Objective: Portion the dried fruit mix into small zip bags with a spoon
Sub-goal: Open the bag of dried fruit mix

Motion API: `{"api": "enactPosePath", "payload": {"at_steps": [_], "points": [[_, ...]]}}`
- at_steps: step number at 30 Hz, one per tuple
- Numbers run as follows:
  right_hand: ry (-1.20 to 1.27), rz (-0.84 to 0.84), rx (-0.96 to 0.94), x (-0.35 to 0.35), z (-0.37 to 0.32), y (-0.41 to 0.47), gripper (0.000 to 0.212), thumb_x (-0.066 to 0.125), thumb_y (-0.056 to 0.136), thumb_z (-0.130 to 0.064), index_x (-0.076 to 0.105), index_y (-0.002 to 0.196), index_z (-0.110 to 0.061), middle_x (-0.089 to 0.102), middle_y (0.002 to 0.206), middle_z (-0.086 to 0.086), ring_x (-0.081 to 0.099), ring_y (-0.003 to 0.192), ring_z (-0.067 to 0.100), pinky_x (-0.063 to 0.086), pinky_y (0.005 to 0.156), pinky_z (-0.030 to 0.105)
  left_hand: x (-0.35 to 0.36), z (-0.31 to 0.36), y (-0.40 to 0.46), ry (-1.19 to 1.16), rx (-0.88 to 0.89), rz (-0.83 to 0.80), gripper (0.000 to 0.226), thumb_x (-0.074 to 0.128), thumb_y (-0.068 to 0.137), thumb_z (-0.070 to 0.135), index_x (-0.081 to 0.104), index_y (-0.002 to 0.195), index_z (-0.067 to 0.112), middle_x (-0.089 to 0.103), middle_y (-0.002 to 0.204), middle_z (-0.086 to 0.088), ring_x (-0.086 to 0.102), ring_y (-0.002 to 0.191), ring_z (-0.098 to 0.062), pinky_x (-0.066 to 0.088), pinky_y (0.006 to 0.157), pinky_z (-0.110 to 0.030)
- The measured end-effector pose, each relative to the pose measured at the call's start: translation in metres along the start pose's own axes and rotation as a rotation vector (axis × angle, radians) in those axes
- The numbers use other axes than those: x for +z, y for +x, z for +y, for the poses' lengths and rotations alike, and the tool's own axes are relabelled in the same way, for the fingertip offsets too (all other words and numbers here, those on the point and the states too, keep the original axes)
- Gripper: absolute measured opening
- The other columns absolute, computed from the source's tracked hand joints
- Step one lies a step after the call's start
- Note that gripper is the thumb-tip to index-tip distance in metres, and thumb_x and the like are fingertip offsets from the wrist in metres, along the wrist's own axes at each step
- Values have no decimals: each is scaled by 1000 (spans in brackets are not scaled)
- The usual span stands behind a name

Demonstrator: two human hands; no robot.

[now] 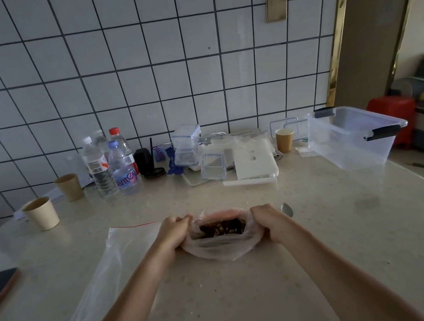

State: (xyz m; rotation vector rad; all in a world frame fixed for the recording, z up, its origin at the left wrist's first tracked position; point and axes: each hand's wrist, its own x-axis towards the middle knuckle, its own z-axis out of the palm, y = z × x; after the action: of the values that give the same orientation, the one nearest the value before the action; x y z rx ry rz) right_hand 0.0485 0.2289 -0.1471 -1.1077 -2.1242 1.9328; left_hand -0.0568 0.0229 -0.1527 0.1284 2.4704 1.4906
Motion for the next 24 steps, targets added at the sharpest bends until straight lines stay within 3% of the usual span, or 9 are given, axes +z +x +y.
{"api": "enactPosePath", "payload": {"at_steps": [2, 4, 8, 11, 13, 16, 19, 22, 24], "points": [[-171, 62, -47, -3, 0, -2, 28, 47, 104, -29, 57, 99, -3, 62, 78, 9, 63, 58, 23, 49, 47, 27, -6, -4, 0, 274, 183, 147, 30, 59, 102, 46, 63, 90, 19, 72, 97, -4, 65, 85, -22, 51, 81, -36], [-356, 171, -181, -5, -1, -6, 40, 46, 101, -39, 62, 95, -2, 68, 81, 13, 69, 55, 31, 50, 47, 29, -12, -7, -10, 389, 395, 237, 32, 59, 99, 53, 62, 108, 23, 64, 108, 6, 65, 91, -16, 54, 84, -36], [-694, 338, -674, -10, 4, -26, 34, 56, 99, -48, 61, 116, -19, 57, 115, -6, 61, 99, 19, 45, 73, 34, -18, -1, -23, 401, 761, 64, 23, 64, 95, 52, 69, 108, 33, 56, 132, 6, 57, 118, -9, 51, 94, -37], [-816, 205, -898, -11, 1, -43, 24, 68, 96, -39, 70, 113, -23, 54, 131, -2, 52, 123, 18, 43, 89, 32, -14, 4, -32, 575, 767, -42, 7, 67, 96, 47, 72, 98, 41, 53, 146, 8, 48, 135, -12, 44, 107, -42], [-975, 91, -823, -10, 2, -49, 32, 69, 94, -41, 70, 121, -24, 44, 151, 3, 42, 139, 24, 37, 106, 36, -10, 4, -35, 687, 710, -24, 15, 66, 97, 48, 74, 102, 36, 54, 146, 7, 49, 133, -14, 46, 104, -40], [-1060, -35, -649, -12, 6, -55, 60, 71, 89, -49, 57, 142, -25, 27, 165, 4, 31, 149, 26, 31, 114, 38, -8, 2, -35, 789, 637, -35, 46, 71, 91, 54, 67, 127, 26, 55, 137, 5, 55, 121, -15, 49, 91, -33], [-1068, -80, -578, -16, 8, -57, 75, 76, 83, -50, 45, 150, -36, 31, 162, 0, 35, 147, 23, 32, 109, 38, -14, 0, -37, 844, 558, -121, 76, 77, 80, 59, 53, 145, 27, 52, 137, 7, 54, 121, -15, 45, 86, -29], [-1068, -88, -621, -14, 11, -56, 74, 77, 80, -45, 45, 146, -39, 50, 140, -5, 50, 131, 19, 35, 80, 22, -18, -4, -41, 902, 552, -156, 92, 81, 72, 65, 47, 148, 28, 49, 139, 10, 51, 124, -12, 40, 85, -27], [-1055, -81, -653, -12, 13, -55, 63, 77, 80, -44, 51, 137, -39, 55, 128, -7, 55, 121, 15, 25, 62, 15, -19, -6, -42, 924, 557, -143, 94, 82, 69, 65, 47, 147, 26, 48, 139, 10, 52, 123, -11, 41, 84, -28]]}}
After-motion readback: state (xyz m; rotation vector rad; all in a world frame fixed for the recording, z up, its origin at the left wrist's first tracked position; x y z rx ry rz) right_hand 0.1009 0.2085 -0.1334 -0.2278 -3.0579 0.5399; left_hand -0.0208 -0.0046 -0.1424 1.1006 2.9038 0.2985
